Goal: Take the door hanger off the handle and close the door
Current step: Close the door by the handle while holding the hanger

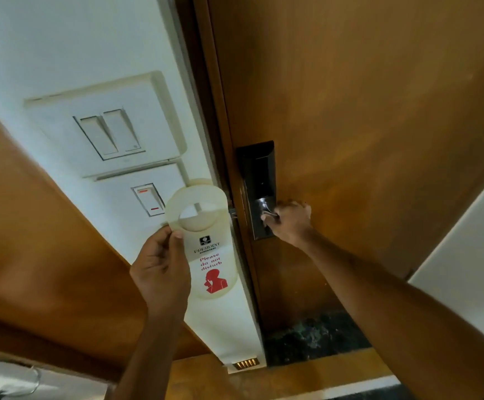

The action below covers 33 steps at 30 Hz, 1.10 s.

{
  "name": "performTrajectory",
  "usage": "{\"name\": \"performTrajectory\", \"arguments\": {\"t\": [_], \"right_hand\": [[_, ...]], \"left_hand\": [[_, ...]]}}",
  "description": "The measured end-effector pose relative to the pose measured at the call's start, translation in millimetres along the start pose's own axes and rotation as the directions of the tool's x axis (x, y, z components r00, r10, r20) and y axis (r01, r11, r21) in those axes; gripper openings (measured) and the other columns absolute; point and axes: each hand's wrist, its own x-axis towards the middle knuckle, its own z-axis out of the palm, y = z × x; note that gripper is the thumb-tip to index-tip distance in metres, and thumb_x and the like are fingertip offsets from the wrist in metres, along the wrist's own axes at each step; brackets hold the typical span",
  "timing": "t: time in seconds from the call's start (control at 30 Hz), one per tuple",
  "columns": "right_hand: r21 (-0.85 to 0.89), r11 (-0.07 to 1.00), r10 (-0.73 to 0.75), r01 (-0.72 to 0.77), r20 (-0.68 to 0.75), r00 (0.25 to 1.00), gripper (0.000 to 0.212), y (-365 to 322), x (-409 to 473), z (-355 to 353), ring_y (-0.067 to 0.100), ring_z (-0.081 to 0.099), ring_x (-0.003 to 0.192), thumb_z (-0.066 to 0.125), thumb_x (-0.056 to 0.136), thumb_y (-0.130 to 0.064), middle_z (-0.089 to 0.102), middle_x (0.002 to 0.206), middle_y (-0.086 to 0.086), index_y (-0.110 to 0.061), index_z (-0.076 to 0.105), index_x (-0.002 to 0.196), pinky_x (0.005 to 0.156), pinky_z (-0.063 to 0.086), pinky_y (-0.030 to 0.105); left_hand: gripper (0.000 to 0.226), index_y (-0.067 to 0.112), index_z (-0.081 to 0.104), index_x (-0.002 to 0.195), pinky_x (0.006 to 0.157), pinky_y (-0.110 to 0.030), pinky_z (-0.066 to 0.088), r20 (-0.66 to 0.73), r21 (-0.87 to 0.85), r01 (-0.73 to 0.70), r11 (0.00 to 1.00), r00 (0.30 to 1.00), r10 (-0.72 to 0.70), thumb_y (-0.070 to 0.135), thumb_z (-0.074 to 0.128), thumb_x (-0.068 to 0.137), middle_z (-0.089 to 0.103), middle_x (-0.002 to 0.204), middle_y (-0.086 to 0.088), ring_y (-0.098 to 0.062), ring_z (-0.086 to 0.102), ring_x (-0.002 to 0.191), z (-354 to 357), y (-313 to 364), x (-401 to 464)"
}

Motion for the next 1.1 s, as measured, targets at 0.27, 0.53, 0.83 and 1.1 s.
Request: {"name": "performTrajectory", "arguments": {"t": [0.27, 0.53, 0.83, 1.1], "right_hand": [[0.143, 0.988, 0.058, -0.053, -0.036, 0.998, 0.052, -3, 25, 20, 0.019, 0.056, 0.076, 0.046, 0.100, -0.059, 0.056, 0.068, -0.001, -0.016, 0.062, 0.074, 0.089, 0.033, 0.040], [-0.041, 0.999, -0.001, 0.008, 0.169, 0.986, 0.048, -9, 39, 0, 0.021, 0.055, 0.077, 0.035, 0.105, -0.056, 0.051, 0.071, 0.000, -0.020, 0.053, 0.079, 0.079, 0.035, 0.039], [-0.459, 0.883, 0.038, 0.098, 0.279, 0.959, 0.038, -36, 44, -27, 0.022, 0.060, 0.072, 0.056, 0.103, -0.037, 0.061, 0.070, 0.003, -0.015, 0.056, 0.072, 0.085, 0.052, 0.043], [-0.545, 0.834, -0.045, 0.083, 0.082, 0.996, 0.107, -37, -59, -3, 0.050, 0.006, 0.152, 0.074, 0.087, -0.043, 0.008, 0.166, 0.026, -0.001, 0.005, 0.157, 0.122, 0.011, 0.063]], "left_hand": [[0.015, 0.041, 0.073, 0.099, 0.071, -0.014, 0.057, -0.032, -0.073, 0.024, 0.997, 0.999, -0.026, 0.042, 0.064, 0.088, 0.075, 0.103, 0.021, -0.005, 0.071, 0.102, -1, 5, 0], [0.017, 0.038, 0.071, 0.101, 0.071, -0.010, 0.055, -0.008, -0.110, 0.031, 0.993, 0.999, -0.032, 0.035, 0.063, 0.086, 0.075, 0.100, 0.028, 0.000, 0.070, 0.101, 1, 8, 0], [0.017, 0.044, 0.072, 0.099, 0.066, -0.009, 0.054, -0.003, -0.089, 0.013, 0.996, 1.000, -0.014, 0.038, 0.062, 0.087, 0.074, 0.100, 0.029, 0.000, 0.070, 0.099, 0, 8, -2], [0.019, 0.029, 0.068, 0.110, 0.065, 0.001, 0.048, 0.124, 0.083, -0.044, 0.996, 0.992, 0.034, 0.018, 0.062, 0.096, 0.068, 0.103, 0.024, 0.018, 0.062, 0.096, -8, 3, -7]]}}
